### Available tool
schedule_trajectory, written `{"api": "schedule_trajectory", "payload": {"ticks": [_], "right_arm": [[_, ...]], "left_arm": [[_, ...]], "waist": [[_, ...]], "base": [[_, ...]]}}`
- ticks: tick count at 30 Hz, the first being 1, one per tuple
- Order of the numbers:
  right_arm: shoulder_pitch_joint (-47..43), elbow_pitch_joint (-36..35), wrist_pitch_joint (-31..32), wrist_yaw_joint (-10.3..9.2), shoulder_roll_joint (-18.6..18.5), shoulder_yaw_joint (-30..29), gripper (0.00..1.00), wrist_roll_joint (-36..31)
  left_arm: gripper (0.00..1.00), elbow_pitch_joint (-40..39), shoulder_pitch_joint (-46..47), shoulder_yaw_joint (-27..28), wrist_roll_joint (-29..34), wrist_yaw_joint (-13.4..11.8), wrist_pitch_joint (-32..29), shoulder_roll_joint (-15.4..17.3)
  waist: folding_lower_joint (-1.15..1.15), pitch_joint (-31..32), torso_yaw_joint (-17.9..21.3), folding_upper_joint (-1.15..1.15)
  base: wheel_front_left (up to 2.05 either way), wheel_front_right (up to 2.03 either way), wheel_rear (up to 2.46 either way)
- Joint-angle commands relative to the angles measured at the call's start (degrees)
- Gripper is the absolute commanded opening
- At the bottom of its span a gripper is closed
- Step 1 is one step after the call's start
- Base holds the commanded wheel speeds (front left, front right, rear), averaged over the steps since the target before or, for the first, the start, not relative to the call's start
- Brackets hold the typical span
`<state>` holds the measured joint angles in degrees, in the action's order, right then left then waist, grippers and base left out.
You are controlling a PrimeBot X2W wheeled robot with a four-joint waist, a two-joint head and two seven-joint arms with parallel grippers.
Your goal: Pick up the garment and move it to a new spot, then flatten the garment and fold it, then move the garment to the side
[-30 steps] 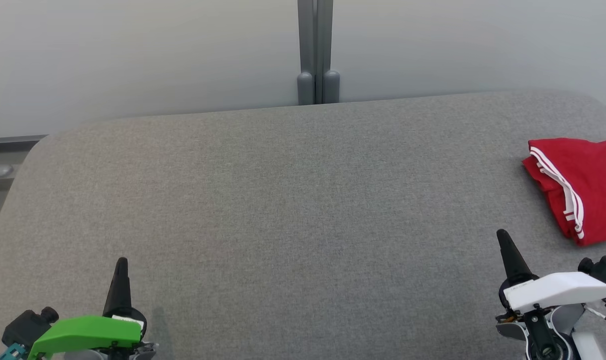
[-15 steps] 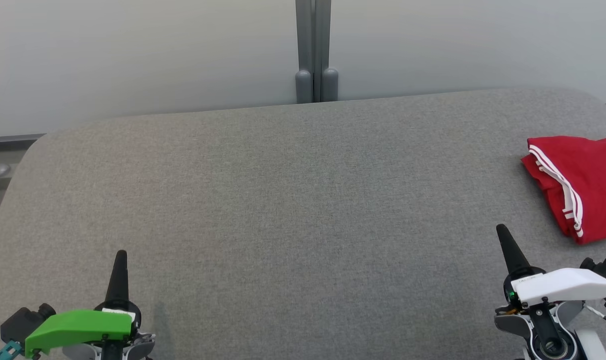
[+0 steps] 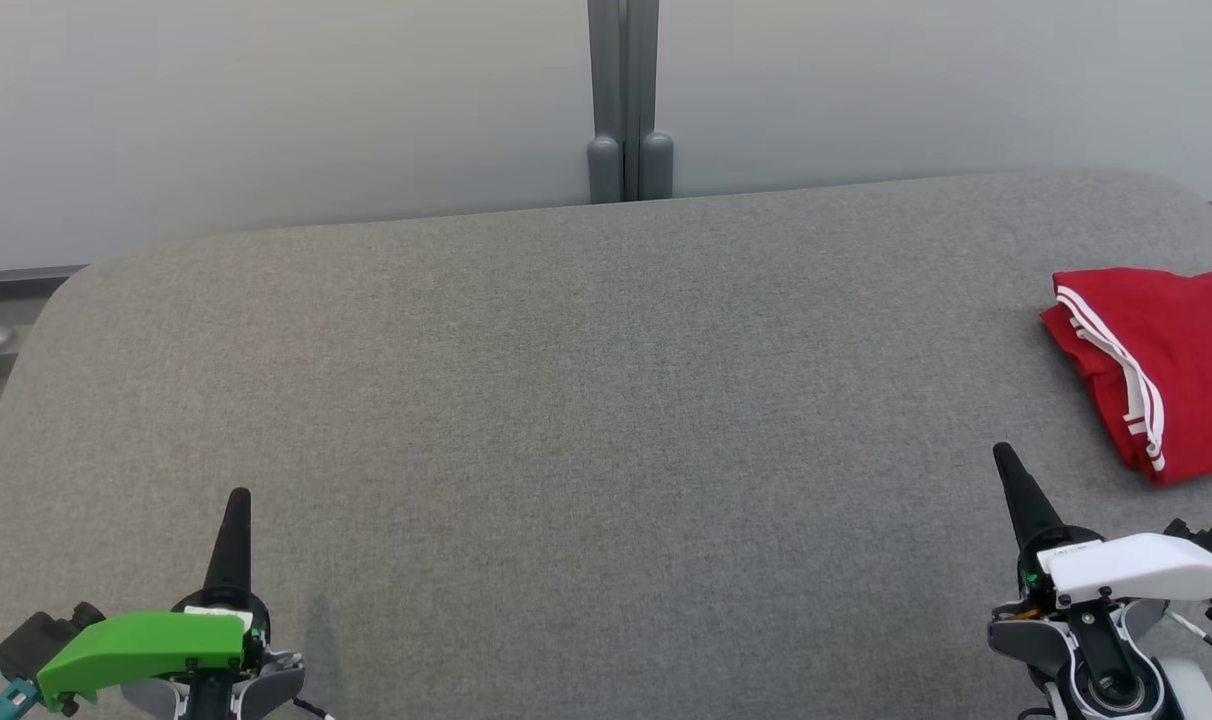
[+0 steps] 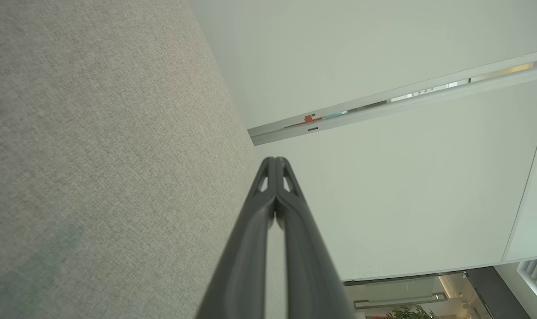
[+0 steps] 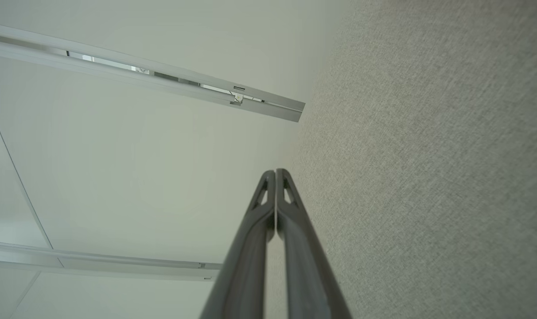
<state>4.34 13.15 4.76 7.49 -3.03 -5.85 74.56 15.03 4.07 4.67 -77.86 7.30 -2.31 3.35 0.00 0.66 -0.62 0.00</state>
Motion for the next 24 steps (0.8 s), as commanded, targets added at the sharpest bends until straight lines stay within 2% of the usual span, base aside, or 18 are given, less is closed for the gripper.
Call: {"api": "schedule_trajectory", "payload": {"ticks": [1,24], "right_arm": [[1.1,-0.1,0.3,0.02,-0.2,-0.2,0.0,1.5],[1.8,0.6,1.3,0.01,0.0,-0.6,0.0,12.3]], "left_arm": [[0.0,-0.5,1.2,0.4,-1.2,0.2,-0.3,0.1],[0.0,-0.9,2.1,1.5,-10.0,0.3,-3.0,-0.3]], "waist": [[0.0,0.0,0.0,0.0],[0.0,-0.5,0.4,0.0]], "base": [[0.0,0.0,0.0],[0.0,0.0,0.0]]}}
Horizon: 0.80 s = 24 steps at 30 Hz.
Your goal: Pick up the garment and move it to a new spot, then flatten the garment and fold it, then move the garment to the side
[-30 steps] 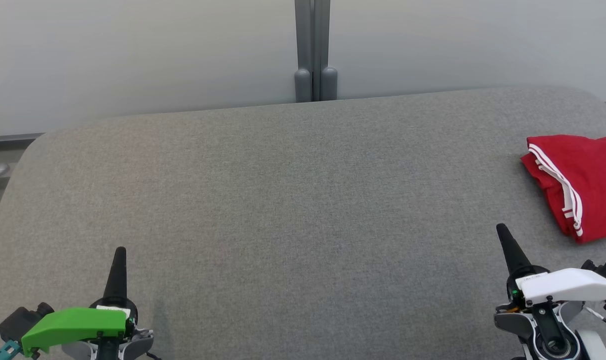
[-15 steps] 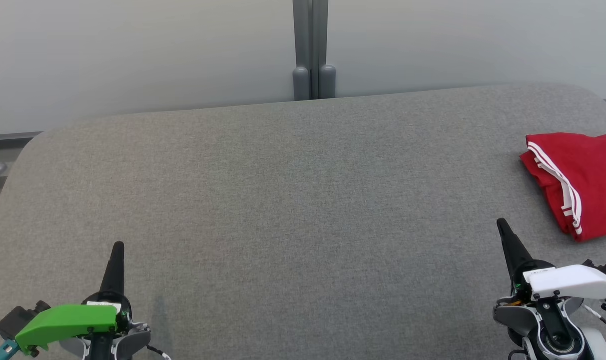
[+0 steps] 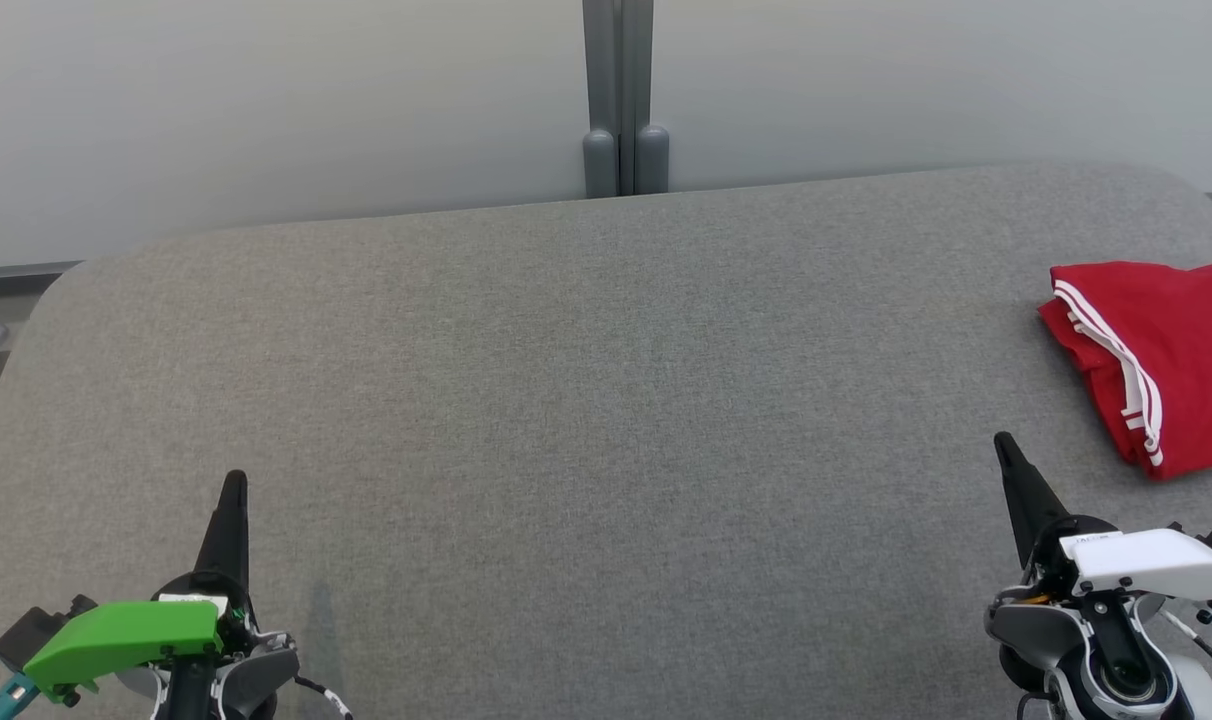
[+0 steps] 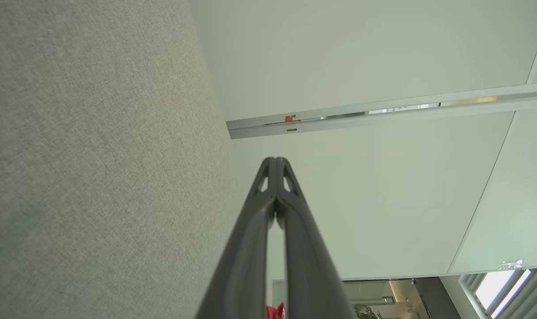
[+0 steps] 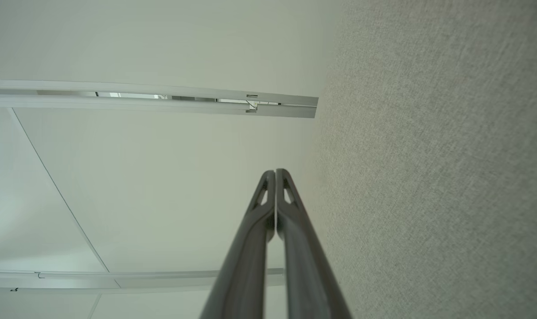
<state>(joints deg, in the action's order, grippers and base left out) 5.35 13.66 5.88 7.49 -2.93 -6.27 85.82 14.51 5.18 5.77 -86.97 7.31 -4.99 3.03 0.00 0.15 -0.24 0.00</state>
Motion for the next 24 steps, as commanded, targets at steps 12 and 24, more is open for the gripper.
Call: {"api": "schedule_trajectory", "payload": {"ticks": [12,24], "right_arm": [[1.1,0.4,0.7,0.0,0.0,-0.3,0.0,6.2],[1.1,0.5,0.8,0.0,0.0,-0.3,0.0,6.7]], "left_arm": [[0.0,-0.5,1.4,0.9,-5.2,0.3,-1.5,-0.2],[0.0,-0.5,1.4,0.9,-5.5,0.3,-1.8,-0.2]], "waist": [[0.0,-0.3,0.2,0.0],[0.0,-0.3,0.2,0.0]], "base": [[0.0,0.0,0.0],[0.0,0.0,0.0]]}}
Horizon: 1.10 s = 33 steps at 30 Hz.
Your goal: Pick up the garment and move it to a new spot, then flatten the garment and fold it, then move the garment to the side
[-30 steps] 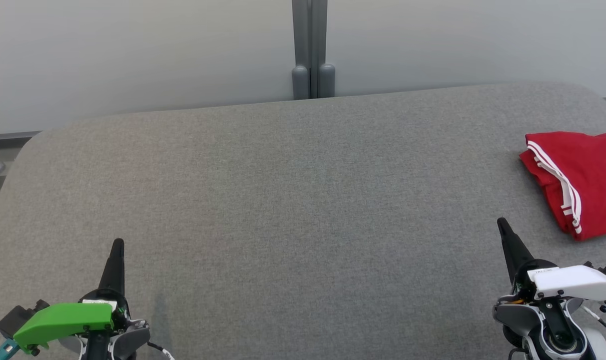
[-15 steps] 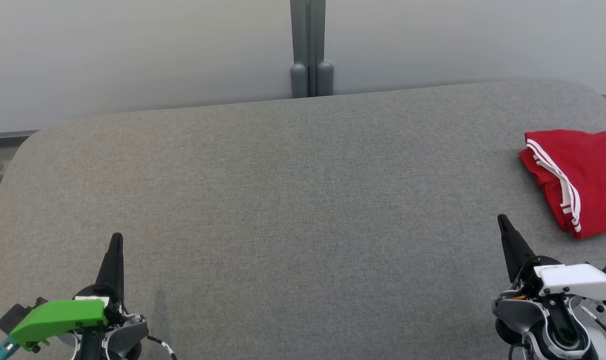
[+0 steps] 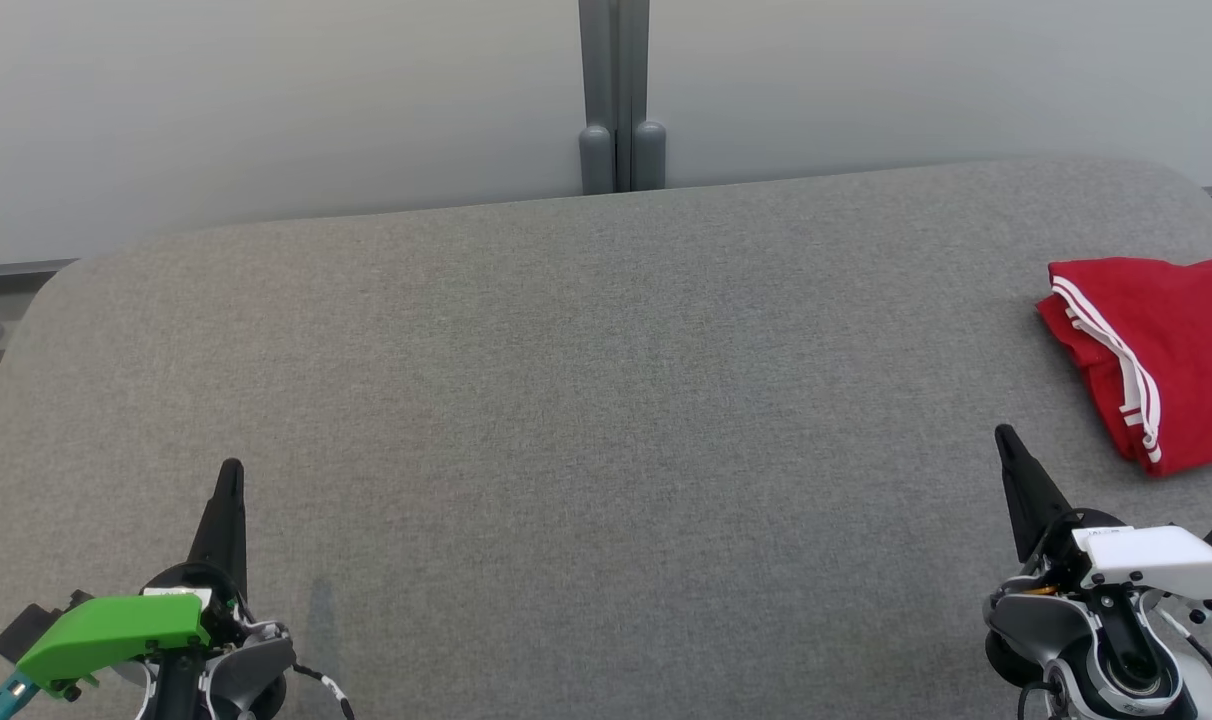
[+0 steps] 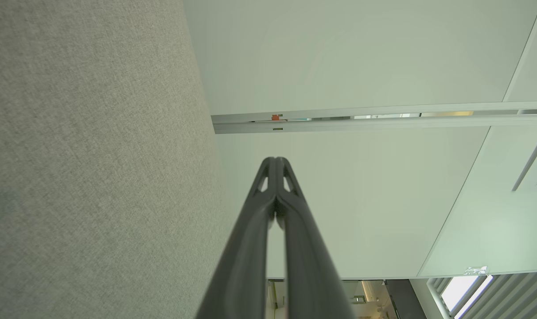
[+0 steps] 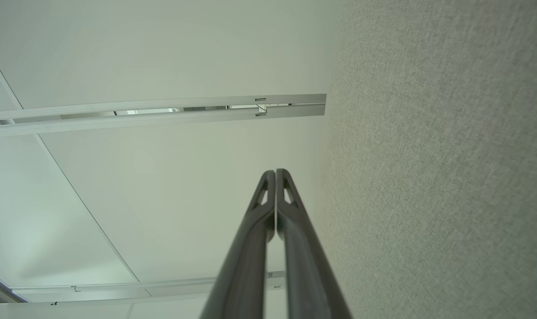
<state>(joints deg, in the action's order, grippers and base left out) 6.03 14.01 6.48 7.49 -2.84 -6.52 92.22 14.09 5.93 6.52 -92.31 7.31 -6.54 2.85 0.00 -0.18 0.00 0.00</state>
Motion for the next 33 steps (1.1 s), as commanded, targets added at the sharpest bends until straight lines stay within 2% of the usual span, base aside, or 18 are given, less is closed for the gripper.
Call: {"api": "schedule_trajectory", "payload": {"ticks": [1,33], "right_arm": [[0.4,0.1,0.2,0.0,-0.1,-0.1,0.0,0.4],[0.4,0.1,0.2,0.0,-0.1,-0.1,0.0,0.4]], "left_arm": [[0.0,-0.1,0.6,0.2,-0.2,0.3,-0.2,0.0],[0.0,-0.1,0.6,0.1,-0.2,0.3,-0.2,0.0]], "waist": [[0.0,0.0,0.0,0.0],[0.0,0.0,0.0,0.0]], "base": [[0.0,0.0,0.0],[0.0,0.0,0.0]]}}
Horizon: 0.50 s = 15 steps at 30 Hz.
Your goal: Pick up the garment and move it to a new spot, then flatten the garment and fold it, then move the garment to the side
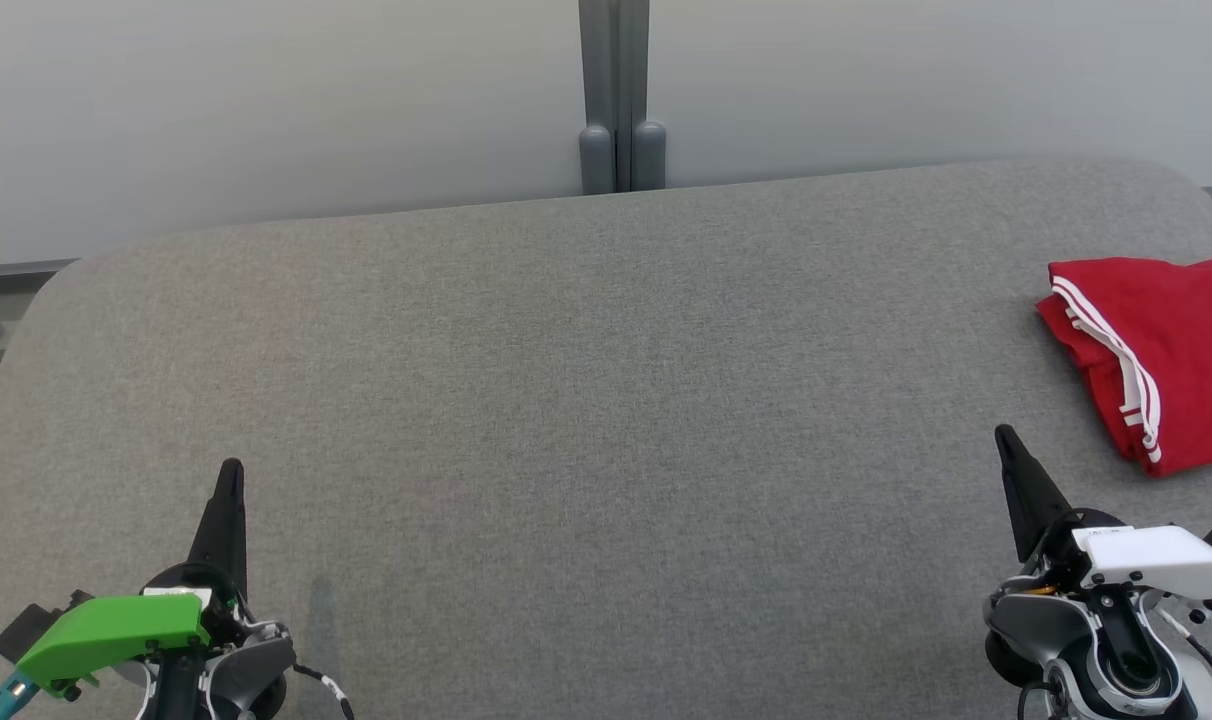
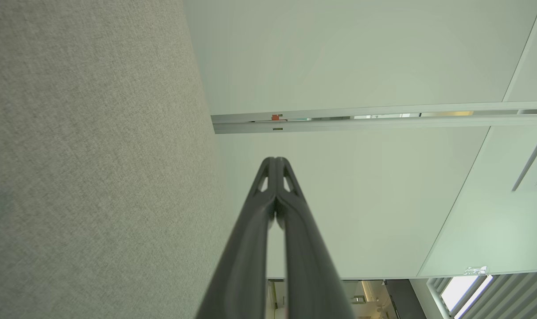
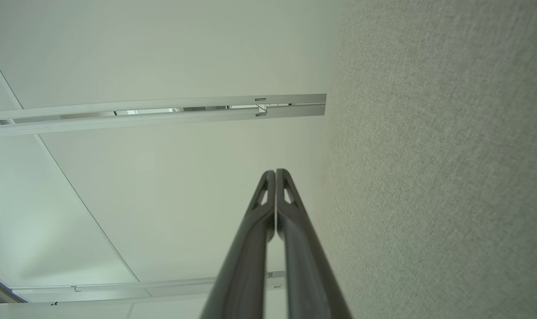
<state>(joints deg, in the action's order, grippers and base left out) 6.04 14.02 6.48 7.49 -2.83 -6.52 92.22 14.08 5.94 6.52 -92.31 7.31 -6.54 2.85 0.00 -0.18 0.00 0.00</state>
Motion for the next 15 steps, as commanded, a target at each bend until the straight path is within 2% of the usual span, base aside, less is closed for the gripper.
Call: {"api": "schedule_trajectory", "payload": {"ticks": [1,15], "right_arm": [[0.4,0.1,0.2,0.0,-0.1,-0.1,0.0,0.4],[0.4,0.1,0.2,0.0,-0.1,-0.1,0.0,0.4]], "left_arm": [[0.0,-0.1,0.6,0.1,-0.2,0.3,-0.2,0.0],[0.0,-0.1,0.6,0.1,-0.2,0.3,-0.2,0.0]], "waist": [[0.0,0.0,0.0,0.0],[0.0,0.0,0.0,0.0]], "base": [[0.0,0.0,0.0],[0.0,0.0,0.0]]}}
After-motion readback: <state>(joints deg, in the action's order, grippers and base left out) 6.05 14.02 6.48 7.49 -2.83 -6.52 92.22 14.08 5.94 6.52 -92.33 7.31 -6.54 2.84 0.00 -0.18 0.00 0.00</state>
